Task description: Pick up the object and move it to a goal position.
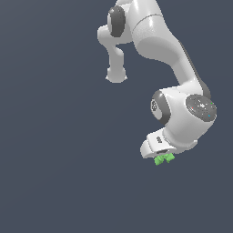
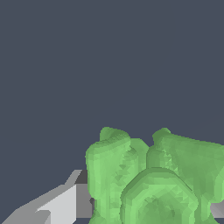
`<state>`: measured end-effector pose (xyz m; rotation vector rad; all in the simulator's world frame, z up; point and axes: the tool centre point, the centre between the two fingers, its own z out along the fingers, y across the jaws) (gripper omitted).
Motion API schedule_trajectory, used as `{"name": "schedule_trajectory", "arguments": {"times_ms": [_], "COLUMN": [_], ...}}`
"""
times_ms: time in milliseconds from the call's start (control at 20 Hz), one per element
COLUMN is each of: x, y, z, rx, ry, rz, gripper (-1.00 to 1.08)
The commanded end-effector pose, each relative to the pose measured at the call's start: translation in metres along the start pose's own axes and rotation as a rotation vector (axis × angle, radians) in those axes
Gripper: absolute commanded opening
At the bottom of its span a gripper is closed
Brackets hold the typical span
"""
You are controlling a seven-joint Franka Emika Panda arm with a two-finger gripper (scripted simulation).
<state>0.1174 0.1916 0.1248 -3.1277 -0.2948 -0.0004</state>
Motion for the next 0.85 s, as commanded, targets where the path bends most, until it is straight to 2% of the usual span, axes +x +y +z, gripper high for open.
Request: {"name": "schedule_trajectory", "arguments": {"times_ms": [0, 800], "x": [0.007, 0.023], "y": [-0.007, -0.023], "z": [-0.003, -0.008], "rx": [0.0, 0.0], "ry": [0.0, 0.0], "rz": [0.0, 0.0], "gripper": [-1.0, -1.0]}}
